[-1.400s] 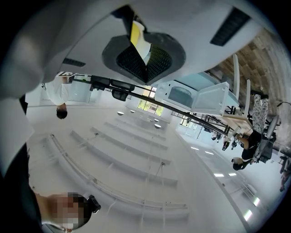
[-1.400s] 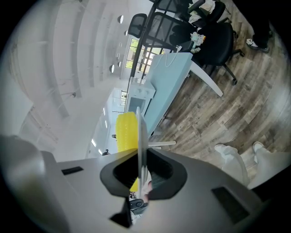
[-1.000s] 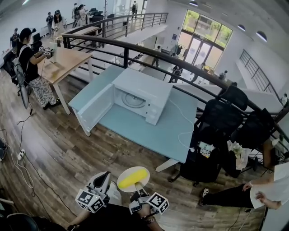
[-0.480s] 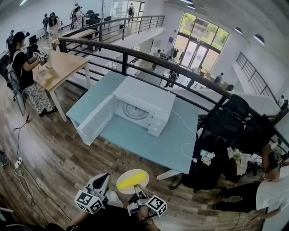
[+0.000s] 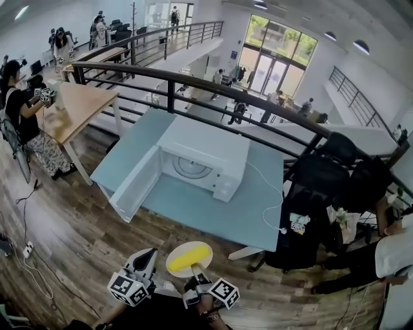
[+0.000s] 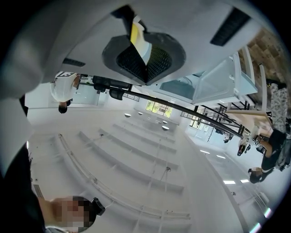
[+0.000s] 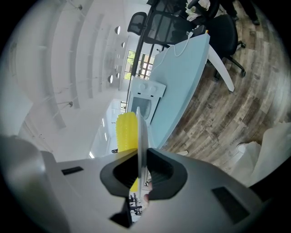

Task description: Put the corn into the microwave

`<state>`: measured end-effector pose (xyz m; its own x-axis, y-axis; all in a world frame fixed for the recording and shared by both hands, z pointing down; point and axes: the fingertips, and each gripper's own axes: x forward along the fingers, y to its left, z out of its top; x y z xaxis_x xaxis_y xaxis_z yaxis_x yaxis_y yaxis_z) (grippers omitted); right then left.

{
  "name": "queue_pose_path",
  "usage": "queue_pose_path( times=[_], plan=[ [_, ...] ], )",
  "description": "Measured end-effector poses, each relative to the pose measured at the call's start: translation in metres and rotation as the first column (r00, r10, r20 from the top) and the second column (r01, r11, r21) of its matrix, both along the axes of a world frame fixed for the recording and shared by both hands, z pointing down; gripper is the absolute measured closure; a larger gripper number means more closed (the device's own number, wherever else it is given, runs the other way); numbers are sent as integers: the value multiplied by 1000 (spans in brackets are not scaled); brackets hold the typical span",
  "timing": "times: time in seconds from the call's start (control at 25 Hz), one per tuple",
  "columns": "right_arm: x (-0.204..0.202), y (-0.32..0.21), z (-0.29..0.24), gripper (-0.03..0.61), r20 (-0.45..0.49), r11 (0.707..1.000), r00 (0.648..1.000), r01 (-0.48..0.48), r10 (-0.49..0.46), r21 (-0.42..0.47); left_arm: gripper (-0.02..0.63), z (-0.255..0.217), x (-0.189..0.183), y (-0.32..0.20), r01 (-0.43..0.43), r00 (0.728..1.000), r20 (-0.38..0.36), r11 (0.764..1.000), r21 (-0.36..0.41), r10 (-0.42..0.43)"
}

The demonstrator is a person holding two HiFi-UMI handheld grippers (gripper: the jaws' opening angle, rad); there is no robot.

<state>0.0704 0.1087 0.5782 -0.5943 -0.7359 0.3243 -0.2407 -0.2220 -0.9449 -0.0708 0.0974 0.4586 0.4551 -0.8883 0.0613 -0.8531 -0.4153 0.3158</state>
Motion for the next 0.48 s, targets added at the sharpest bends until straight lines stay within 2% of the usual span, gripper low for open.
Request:
queue_pose_path(
  times=[0.48],
  plan=[
    [-7, -8, 1, 548, -17, 999, 999, -49, 49, -4, 611, -4, -9, -14, -37, 999, -7, 999, 5, 37]
  ],
)
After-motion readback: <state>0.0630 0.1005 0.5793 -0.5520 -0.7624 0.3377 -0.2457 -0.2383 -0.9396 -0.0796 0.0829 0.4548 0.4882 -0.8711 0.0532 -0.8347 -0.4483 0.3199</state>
